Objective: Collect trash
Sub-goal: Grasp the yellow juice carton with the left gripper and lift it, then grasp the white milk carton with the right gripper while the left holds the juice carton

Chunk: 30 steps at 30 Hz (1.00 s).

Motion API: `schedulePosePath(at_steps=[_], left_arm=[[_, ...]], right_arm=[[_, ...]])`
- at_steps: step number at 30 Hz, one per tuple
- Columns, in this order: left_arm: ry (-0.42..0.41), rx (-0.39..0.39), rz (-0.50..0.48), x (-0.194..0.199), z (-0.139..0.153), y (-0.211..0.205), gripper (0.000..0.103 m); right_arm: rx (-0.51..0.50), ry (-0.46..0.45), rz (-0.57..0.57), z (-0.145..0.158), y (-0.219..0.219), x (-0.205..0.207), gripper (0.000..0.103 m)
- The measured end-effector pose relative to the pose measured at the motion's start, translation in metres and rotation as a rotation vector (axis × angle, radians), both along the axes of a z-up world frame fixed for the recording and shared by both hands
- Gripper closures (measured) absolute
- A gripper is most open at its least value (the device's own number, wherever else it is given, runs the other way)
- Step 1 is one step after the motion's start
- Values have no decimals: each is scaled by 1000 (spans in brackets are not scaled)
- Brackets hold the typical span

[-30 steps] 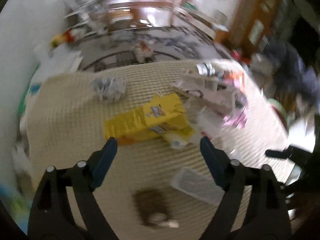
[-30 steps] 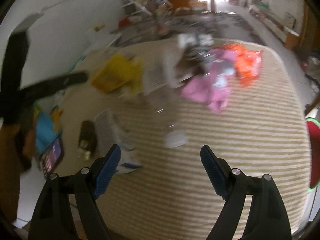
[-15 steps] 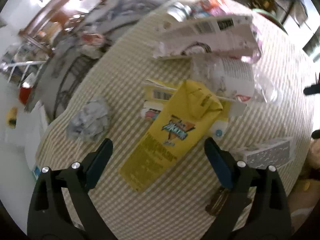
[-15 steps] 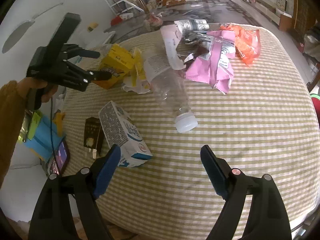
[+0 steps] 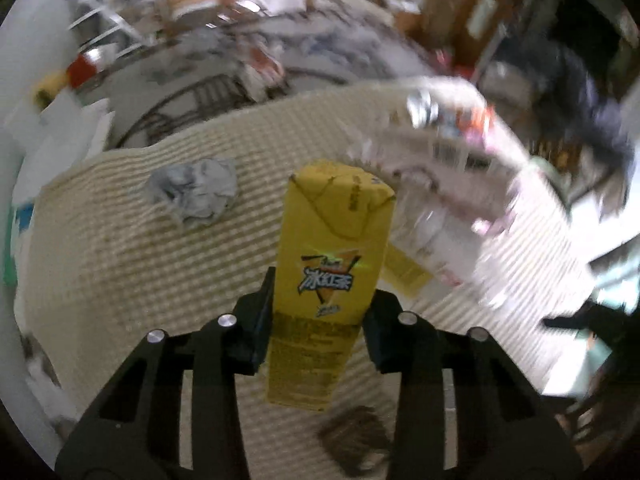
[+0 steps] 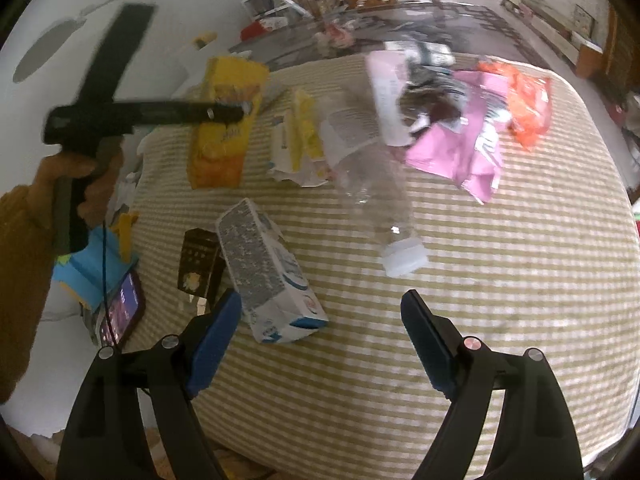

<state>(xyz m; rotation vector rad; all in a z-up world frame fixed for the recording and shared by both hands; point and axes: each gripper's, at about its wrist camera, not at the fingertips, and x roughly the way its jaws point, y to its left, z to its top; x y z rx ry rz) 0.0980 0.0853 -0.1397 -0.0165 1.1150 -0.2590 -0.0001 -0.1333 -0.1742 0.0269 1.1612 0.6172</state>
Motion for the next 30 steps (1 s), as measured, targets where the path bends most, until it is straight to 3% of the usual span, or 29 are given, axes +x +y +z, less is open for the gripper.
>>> schedulePosePath(at_steps=[3,7,9,12,14,15,16,20,22,30], left_arm=[[-41,-78,95,-19,17,5,66],[-78,-103,172,-35,28,5,66],[-70,-122,187,-40,28,5,66],[-11,-117,212,-38,9,6,66],[38,-119,234,-34,-9,10,66],[58,-117,246,-32,-16,12,66],[76,-115,259,-30,-23,14,66],[103,-100,286,-28,-38,17,60],[107,-101,303,-28,-41,19,47],[118,-113,326,-34,-48,21,47]], right_arm=[[-14,-20,58,-1,20,1,24],[-69,-50,147,-9,48,-3,25],[-94,-63,176,-14,57,-5,32],[-116,-63,184,-21,64,-6,32],[-128,-48,179,-26,65,-5,42],[-136,-42,180,-28,65,-5,55],[-143,-36,182,-29,65,-6,58],[-143,-39,173,-31,62,-8,59],[-142,-38,171,-30,60,-7,59],[-125,-50,147,-24,58,-7,57]])
